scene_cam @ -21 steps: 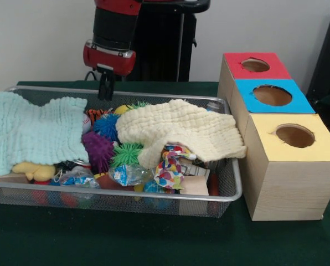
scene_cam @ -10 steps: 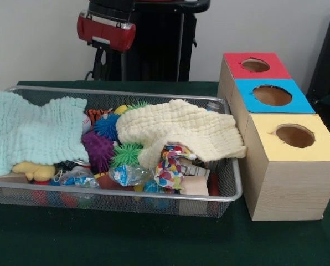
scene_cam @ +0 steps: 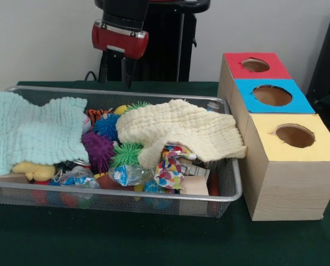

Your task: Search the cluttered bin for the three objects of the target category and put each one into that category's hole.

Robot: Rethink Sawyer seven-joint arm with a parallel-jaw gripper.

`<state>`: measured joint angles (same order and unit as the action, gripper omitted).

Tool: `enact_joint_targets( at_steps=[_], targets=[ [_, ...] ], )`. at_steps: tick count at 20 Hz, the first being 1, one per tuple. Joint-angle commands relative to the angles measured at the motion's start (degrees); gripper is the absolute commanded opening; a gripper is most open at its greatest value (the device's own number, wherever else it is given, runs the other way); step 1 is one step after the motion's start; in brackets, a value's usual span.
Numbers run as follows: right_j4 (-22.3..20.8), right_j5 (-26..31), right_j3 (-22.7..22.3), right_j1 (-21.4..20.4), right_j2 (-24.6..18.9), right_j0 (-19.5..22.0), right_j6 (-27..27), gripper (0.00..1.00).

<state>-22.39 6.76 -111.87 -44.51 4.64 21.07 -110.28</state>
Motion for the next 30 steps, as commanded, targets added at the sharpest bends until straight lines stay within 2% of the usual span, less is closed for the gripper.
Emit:
enact_joint_targets(
  at_steps=[1, 5, 11, 18, 23, 30],
  targets=[
    [1.5, -1.2, 1.1, 3.3, -2.7, -0.1, -7.2, 1.0],
    [0.5, -3.0, 1.6, 3.9, -2.5, 0.1, -6.8, 1.0],
    [1.0, -4.5, 1.6, 4.7, 0.1, -1.2, -8.4, 1.0],
    [0.7, -8.5, 4.1, 10.7, 1.2, 0.0, -8.2, 1.0],
    [0.5, -9.2, 5.2, 12.3, 1.2, 0.9, -7.1, 1.0],
    [0.0, -11.6, 7.6, 17.1, 0.3, 3.1, -6.2, 1.0]
  ],
)
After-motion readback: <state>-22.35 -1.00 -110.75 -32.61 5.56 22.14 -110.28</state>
